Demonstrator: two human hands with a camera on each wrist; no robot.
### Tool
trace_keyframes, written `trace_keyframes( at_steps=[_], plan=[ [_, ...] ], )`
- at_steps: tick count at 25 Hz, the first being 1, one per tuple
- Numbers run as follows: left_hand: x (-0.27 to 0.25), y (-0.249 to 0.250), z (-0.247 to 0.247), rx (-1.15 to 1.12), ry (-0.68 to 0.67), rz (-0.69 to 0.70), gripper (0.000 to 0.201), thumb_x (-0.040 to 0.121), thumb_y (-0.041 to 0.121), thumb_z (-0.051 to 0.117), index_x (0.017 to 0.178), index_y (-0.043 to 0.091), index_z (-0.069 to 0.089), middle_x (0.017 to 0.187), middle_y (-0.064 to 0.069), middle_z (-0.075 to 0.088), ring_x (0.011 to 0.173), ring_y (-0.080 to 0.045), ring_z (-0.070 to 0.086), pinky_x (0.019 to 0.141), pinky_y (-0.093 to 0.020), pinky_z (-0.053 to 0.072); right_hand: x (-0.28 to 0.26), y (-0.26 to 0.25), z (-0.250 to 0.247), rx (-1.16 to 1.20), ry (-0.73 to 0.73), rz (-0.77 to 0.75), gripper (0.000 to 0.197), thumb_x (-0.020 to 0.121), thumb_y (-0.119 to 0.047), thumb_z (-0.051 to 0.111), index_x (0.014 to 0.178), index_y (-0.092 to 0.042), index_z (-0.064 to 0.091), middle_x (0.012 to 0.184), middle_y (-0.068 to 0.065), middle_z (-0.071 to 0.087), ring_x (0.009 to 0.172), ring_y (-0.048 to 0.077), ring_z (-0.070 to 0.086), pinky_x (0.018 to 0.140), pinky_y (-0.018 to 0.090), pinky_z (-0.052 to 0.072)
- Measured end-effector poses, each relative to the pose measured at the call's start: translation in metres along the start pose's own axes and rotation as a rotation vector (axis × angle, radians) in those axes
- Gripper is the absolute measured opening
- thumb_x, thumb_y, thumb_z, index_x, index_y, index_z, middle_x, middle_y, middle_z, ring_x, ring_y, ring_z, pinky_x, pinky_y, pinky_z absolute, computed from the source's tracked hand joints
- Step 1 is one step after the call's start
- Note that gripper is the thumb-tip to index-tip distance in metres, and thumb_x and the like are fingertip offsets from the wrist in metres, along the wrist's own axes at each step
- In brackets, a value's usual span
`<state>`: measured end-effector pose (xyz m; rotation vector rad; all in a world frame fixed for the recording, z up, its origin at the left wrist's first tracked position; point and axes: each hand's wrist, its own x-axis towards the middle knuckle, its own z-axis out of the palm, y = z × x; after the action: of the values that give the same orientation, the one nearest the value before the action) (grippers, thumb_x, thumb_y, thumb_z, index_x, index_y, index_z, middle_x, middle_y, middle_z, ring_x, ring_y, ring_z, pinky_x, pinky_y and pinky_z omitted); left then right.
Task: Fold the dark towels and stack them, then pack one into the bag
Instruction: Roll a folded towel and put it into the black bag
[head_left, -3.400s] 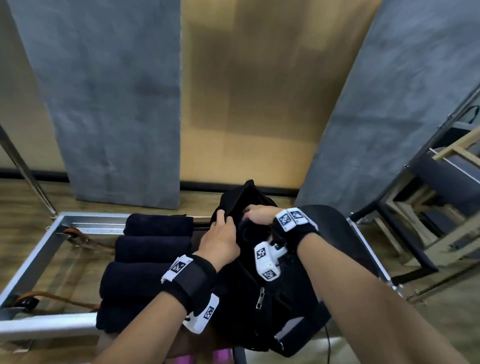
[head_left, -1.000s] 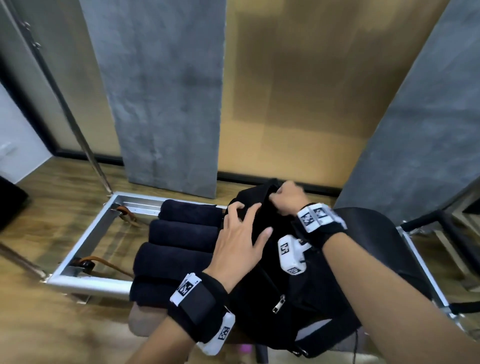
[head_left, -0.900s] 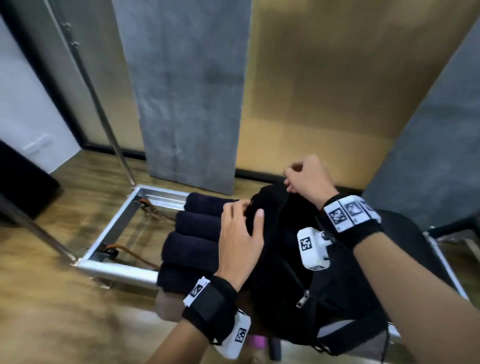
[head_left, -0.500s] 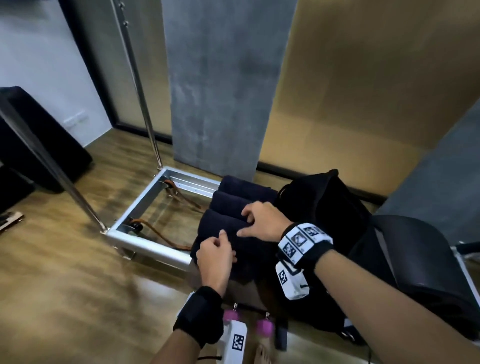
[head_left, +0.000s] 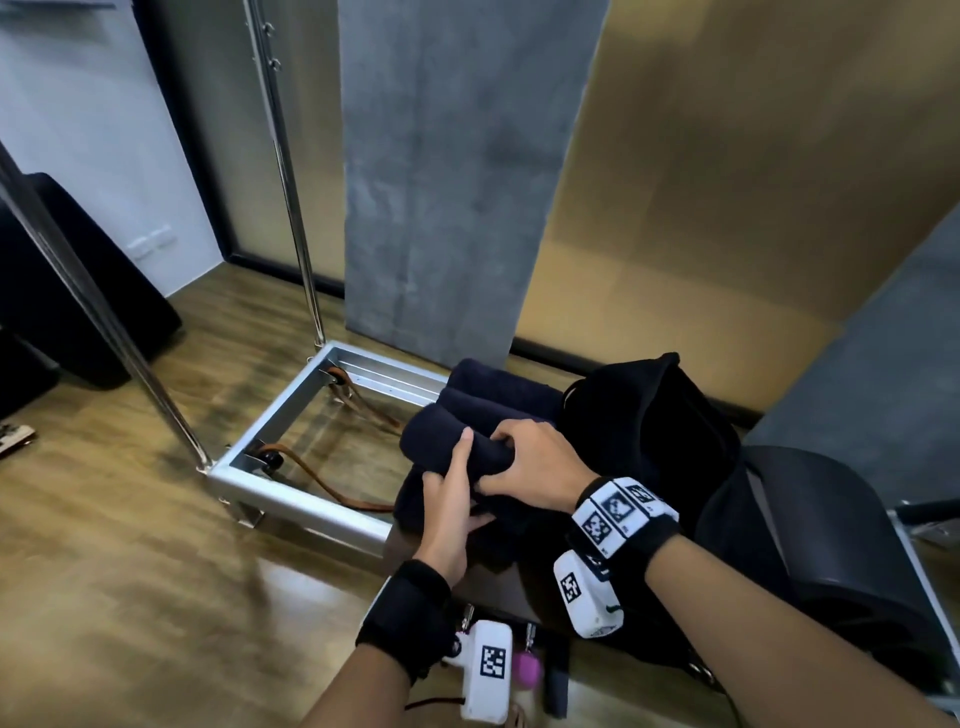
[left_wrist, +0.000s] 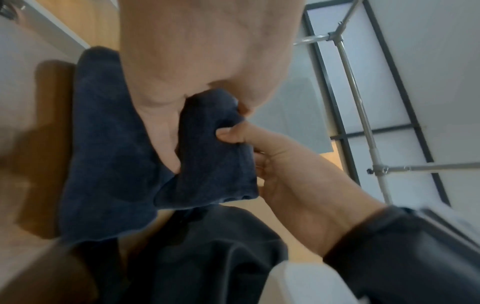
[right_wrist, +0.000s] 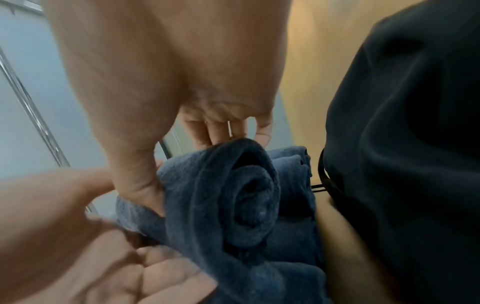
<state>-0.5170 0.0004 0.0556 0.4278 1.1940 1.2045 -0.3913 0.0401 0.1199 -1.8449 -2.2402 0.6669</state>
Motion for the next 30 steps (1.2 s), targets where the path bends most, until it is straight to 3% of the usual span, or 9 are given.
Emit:
trace_keyframes(
  at_steps=[4, 6, 8, 11, 14, 17, 20, 25, 30],
  plan=[
    [-0.01, 0.029, 0.031, -0.168, -0.146, -0.007, 0.052, 0.089, 0.055, 0.076, 0.126, 0.019, 0.073, 0.113, -0.011, 0.08, 0.103, -0.028, 0.078, 0.072, -0.038, 0.064, -0.017, 0.01, -0.04, 0.369, 0.168, 0.026, 0.054, 0.068, -0.073, 0.079, 0.093, -0.027, 0.066, 0.098, -0.009, 0.069, 0.092, 0.006, 0.065, 0.086, 0.029, 0.054],
    [-0.014, 0.038, 0.06, -0.214, -0.274, -0.004, 0.058, 0.083, 0.059, 0.079, 0.121, 0.015, 0.078, 0.116, -0.015, 0.078, 0.107, -0.031, 0.077, 0.079, -0.039, 0.064, -0.026, 0.016, -0.064, 0.689, 0.107, 0.137, 0.059, 0.079, -0.062, 0.08, 0.119, -0.022, 0.063, 0.122, -0.002, 0.067, 0.113, 0.011, 0.066, 0.102, 0.034, 0.053],
    [-0.015, 0.041, 0.095, -0.154, -0.349, 0.008, 0.07, 0.076, 0.069, 0.079, 0.122, 0.017, 0.077, 0.119, -0.013, 0.078, 0.11, -0.028, 0.076, 0.089, -0.044, 0.062, -0.038, 0.022, -0.085, 1.015, -0.04, 0.224, 0.067, 0.087, -0.053, 0.077, 0.141, -0.02, 0.054, 0.134, 0.004, 0.068, 0.119, 0.018, 0.069, 0.101, 0.036, 0.056],
    [-0.016, 0.041, 0.151, 0.139, -0.455, 0.064, 0.093, 0.077, 0.088, 0.06, 0.136, 0.017, 0.063, 0.135, -0.01, 0.067, 0.122, -0.028, 0.068, 0.105, -0.051, 0.054, -0.065, 0.044, -0.122, 1.157, 0.021, 0.26, 0.046, 0.099, -0.042, 0.066, 0.132, -0.011, 0.065, 0.12, 0.014, 0.075, 0.107, 0.026, 0.074, 0.084, 0.038, 0.062],
    [-0.012, 0.03, 0.174, 0.7, -0.447, 0.347, 0.084, 0.088, 0.089, 0.028, 0.127, 0.024, 0.065, 0.138, 0.0, 0.041, 0.133, -0.016, 0.042, 0.117, -0.041, 0.037, -0.092, 0.076, -0.153, 1.18, 0.165, 0.426, 0.046, 0.099, -0.037, 0.066, 0.124, 0.002, 0.066, 0.111, 0.031, 0.072, 0.095, 0.048, 0.071, 0.075, 0.054, 0.06],
    [-0.01, 0.009, 0.176, 1.333, -0.385, 0.63, 0.05, 0.104, 0.061, 0.036, 0.131, 0.029, 0.063, 0.144, -0.009, 0.034, 0.14, -0.031, 0.03, 0.109, -0.049, 0.041, -0.103, 0.112, -0.165, 0.968, 0.179, 0.644, 0.048, 0.099, -0.035, 0.064, 0.123, 0.006, 0.065, 0.102, 0.031, 0.071, 0.087, 0.044, 0.068, 0.082, 0.058, 0.056],
    [-0.012, -0.004, 0.184, 1.619, -0.423, 0.564, 0.053, 0.1, 0.033, 0.057, 0.15, 0.034, 0.042, 0.153, -0.011, 0.021, 0.138, -0.037, 0.031, 0.099, -0.047, 0.047, -0.093, 0.135, -0.16, 0.903, 0.03, 0.858, 0.047, 0.095, -0.037, 0.066, 0.12, 0.004, 0.062, 0.107, 0.031, 0.067, 0.095, 0.044, 0.067, 0.094, 0.059, 0.054],
    [-0.006, -0.005, 0.2, 1.618, -0.525, 0.6, 0.069, 0.091, 0.013, 0.071, 0.15, 0.016, 0.036, 0.154, -0.004, 0.019, 0.107, -0.033, 0.058, 0.074, -0.041, 0.045, -0.042, 0.141, -0.131, 1.151, -0.081, 0.937, 0.029, 0.095, -0.033, 0.059, 0.095, -0.004, 0.063, 0.084, 0.018, 0.067, 0.079, 0.031, 0.062, 0.081, 0.044, 0.053],
    [0.0, -0.001, 0.196, 1.584, -0.53, 0.619, 0.075, 0.091, 0.002, 0.057, 0.159, 0.015, 0.028, 0.157, -0.001, 0.015, 0.08, -0.024, 0.051, 0.066, -0.036, 0.04, -0.007, 0.173, -0.112, 0.758, 0.082, 0.906, 0.048, 0.098, -0.03, 0.063, 0.136, -0.001, 0.059, 0.131, 0.019, 0.067, 0.119, 0.036, 0.066, 0.108, 0.042, 0.05]
  ],
)
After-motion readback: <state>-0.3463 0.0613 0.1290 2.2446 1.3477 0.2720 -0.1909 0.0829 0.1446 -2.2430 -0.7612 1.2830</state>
